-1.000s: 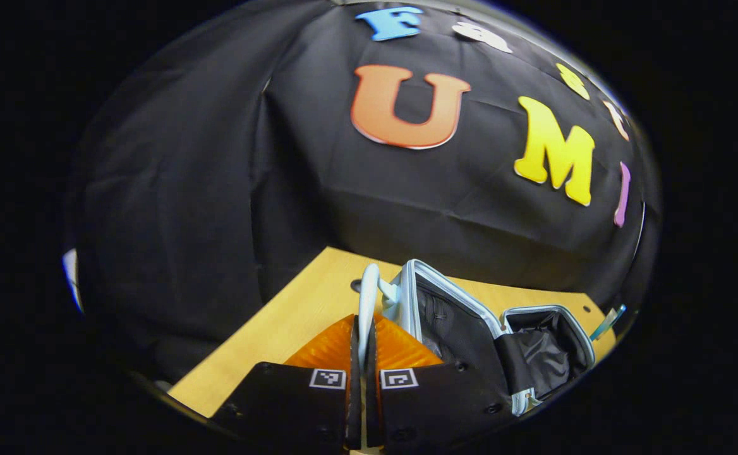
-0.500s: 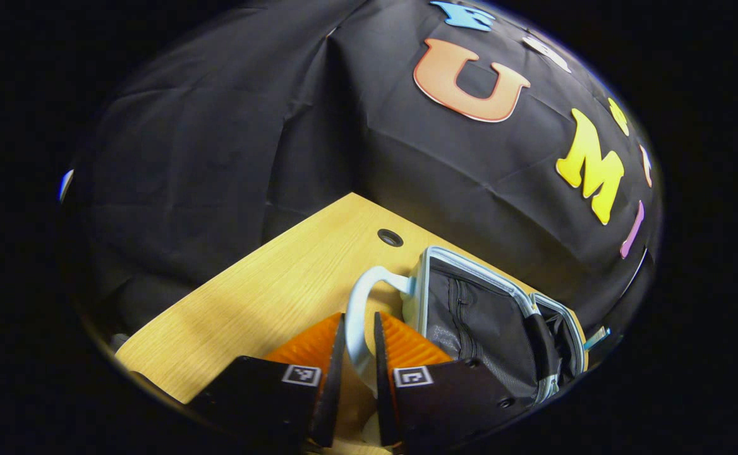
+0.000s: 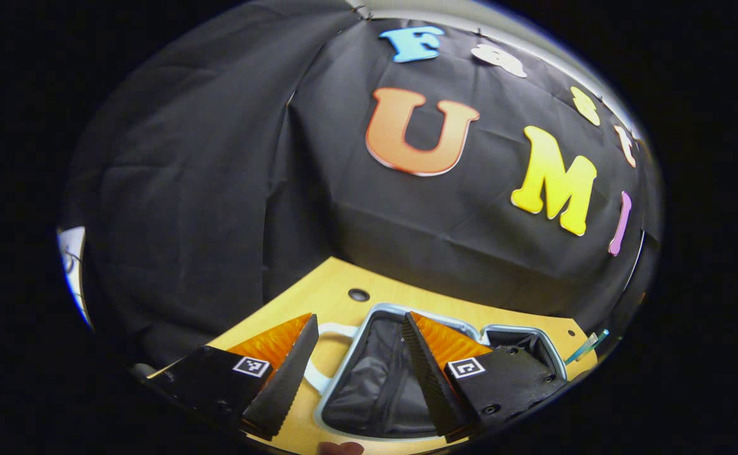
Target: First open the suitcase, pack the skin care products into it, and then close the suitcase.
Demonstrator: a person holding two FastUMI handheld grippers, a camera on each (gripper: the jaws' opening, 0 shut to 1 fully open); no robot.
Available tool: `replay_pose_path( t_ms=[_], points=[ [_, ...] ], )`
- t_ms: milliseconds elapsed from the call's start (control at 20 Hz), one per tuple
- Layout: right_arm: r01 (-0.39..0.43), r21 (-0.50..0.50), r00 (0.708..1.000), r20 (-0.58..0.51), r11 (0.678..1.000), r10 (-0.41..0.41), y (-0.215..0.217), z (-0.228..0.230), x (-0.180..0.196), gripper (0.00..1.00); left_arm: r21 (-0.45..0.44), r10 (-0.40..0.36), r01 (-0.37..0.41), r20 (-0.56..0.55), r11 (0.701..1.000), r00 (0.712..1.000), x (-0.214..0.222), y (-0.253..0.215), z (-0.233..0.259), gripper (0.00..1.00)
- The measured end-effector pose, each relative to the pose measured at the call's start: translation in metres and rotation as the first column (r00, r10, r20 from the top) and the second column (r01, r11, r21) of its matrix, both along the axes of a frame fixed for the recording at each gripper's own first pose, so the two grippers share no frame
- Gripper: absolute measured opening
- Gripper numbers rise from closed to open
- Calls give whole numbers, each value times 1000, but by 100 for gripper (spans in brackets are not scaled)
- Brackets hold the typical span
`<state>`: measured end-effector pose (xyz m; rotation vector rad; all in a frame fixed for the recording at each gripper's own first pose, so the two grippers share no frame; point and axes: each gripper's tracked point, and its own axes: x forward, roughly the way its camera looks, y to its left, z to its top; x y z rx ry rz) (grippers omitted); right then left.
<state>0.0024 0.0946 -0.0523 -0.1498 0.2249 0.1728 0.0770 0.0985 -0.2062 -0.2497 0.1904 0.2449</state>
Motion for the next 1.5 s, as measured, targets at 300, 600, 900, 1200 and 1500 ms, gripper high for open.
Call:
replay_pose_path(
  t_ms=[300, 600, 900, 1200, 1500],
  points=[
    [59, 75, 998, 34, 995, -62, -52, 12, 5, 82, 161, -1, -11, 69, 987, 998, -20, -112, 72, 93],
    [121, 108, 992, 28, 987, -124, -127, 1, 1, 82, 211, -109, 95, 57, 973, 992, -25, -260, 80, 97],
    [148, 70, 989, 15, 986, -150, -196, -15, -9, 81, 168, -250, 243, 19, 955, 968, -8, -402, 61, 97],
    [213, 30, 977, -26, 977, -213, -261, -35, -24, 81, 134, -440, 446, -73, 885, 895, 2, -532, 6, 97],
    [296, 24, 952, -96, 955, -292, -304, -61, -41, 82, 136, -489, 529, -246, 837, 837, 27, -596, -92, 97]
  ],
)
